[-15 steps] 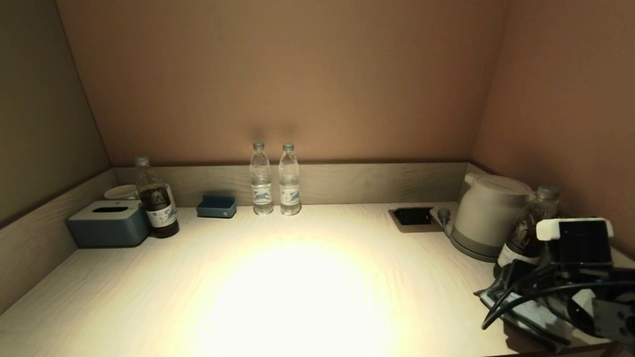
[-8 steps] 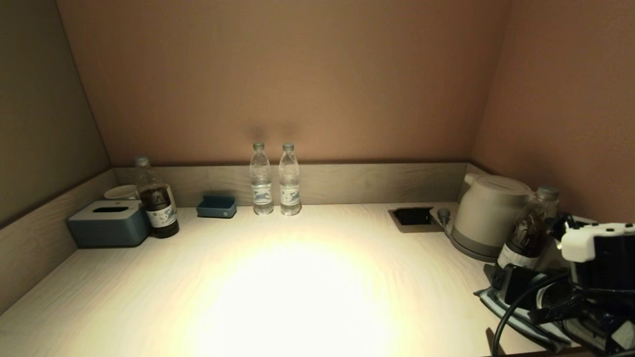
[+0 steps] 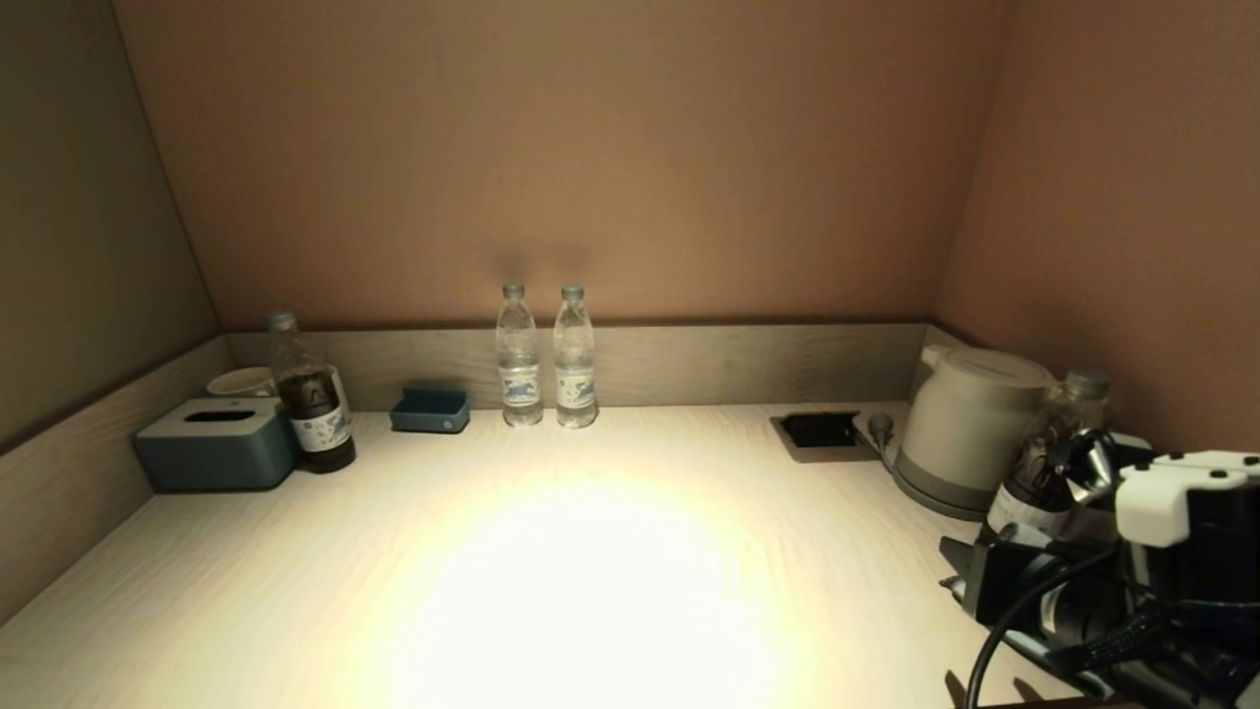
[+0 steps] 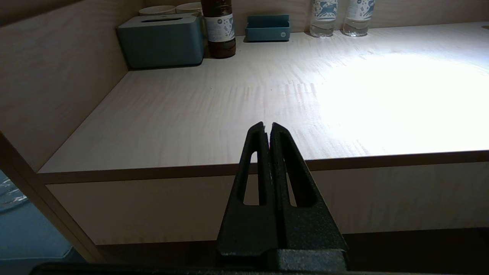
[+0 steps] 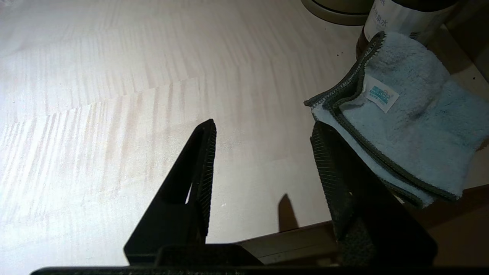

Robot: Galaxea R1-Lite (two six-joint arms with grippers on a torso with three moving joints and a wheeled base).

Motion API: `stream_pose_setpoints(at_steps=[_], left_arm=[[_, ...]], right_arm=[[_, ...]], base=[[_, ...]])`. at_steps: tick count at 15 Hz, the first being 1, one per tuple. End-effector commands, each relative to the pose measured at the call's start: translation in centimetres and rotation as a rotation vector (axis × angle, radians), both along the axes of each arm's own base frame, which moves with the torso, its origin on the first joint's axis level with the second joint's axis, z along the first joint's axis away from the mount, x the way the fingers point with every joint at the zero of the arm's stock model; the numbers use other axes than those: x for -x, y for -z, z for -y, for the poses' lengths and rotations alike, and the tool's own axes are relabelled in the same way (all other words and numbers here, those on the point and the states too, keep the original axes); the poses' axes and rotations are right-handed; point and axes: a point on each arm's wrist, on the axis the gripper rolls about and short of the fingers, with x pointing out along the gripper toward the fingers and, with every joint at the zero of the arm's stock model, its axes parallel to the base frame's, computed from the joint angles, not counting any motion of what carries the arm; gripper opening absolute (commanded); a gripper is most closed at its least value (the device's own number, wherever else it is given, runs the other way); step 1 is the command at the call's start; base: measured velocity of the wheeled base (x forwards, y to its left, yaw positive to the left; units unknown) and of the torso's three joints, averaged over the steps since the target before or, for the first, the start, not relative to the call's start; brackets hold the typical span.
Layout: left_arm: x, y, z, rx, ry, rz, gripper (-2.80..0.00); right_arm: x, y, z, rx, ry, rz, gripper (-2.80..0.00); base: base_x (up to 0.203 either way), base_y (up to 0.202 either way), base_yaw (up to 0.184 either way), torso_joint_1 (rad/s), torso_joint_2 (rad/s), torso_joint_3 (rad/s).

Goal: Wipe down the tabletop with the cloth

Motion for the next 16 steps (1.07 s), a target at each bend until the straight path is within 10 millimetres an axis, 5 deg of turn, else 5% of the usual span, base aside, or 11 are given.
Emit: stream_pose_setpoints(at_steps=[1,8,16], left_arm=[[0.0,0.0,0.0,0.0,-0.002,0.001,-2.8],[0.0,0.0,0.0,0.0,-0.001,0.001,-2.8],[0.0,0.0,0.0,0.0,-0.002,0.001,-2.8]], right_arm=[[0.0,-0.1,-0.1,0.014,-0.012,0.006,-2.8],[0.9,-2.0,0.2,0.095,-0.051,0.133,-2.8],[8.3,-5.8,2.3,0.223,-0.048,0.405,-2.8]], base=[[0.0,0.0,0.0,0.0,0.0,0.0],[0.0,0.0,0.0,0.0,0.0,0.0],[0.0,0.0,0.0,0.0,0.0,0.0]])
